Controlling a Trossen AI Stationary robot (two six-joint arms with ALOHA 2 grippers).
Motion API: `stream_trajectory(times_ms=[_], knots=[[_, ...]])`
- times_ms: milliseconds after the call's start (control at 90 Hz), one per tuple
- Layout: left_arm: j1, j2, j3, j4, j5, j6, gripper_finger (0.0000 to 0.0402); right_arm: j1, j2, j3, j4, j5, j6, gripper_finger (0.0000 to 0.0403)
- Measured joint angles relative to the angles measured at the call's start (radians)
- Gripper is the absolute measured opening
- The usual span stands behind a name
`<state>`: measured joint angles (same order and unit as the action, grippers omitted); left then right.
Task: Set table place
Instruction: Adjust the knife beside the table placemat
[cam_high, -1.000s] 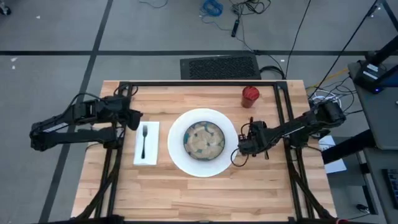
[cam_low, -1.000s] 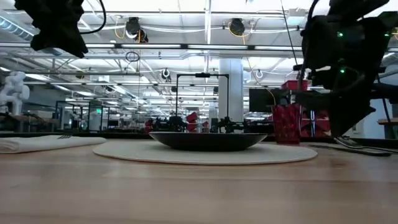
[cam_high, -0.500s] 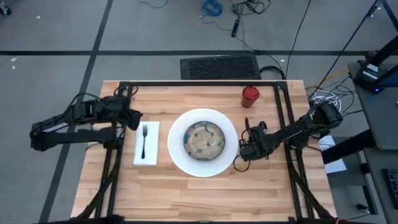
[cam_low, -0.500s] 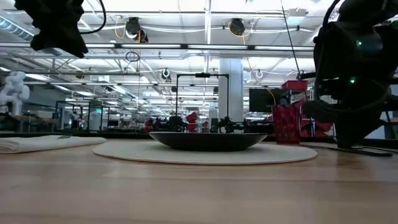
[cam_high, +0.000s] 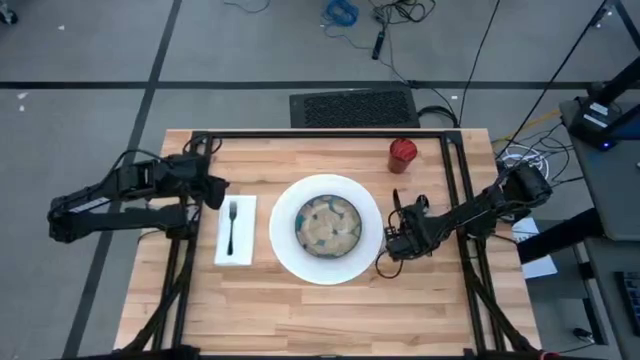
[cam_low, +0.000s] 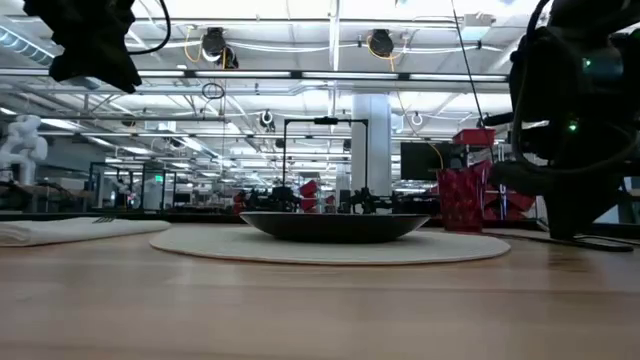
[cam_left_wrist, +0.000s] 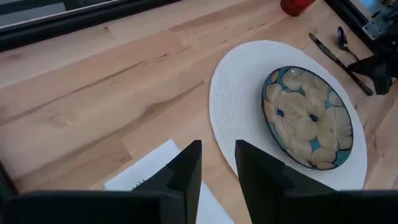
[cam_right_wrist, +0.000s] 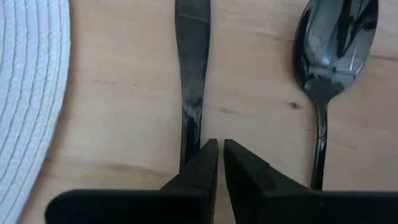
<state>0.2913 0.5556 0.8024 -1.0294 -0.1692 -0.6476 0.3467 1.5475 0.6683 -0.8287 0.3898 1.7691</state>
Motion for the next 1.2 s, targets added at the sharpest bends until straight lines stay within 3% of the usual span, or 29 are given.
stream_trajectory(times_ms=[322,700,911,1200], knots=[[0.0,0.0,0.0,0.0,0.0,0.0,0.0083,0.024,0.002,0.059,-0.018,-0.087,-0.027,0.0015],[0.0,0.0,0.0,0.0,0.0,0.0,0.0083,0.012,0.002,0.059,-0.179,-0.065,0.02,0.0015],[0.0,0.0,0.0,0.023,0.0,0.0,0.0083,-0.058,0.0,0.004,-0.079,-0.045,-0.047,0.0015],[0.0,0.0,0.0,0.027,0.0,0.007,0.0083,-0.109,0.002,-0.012,-0.033,0.065,-0.104,0.0015]])
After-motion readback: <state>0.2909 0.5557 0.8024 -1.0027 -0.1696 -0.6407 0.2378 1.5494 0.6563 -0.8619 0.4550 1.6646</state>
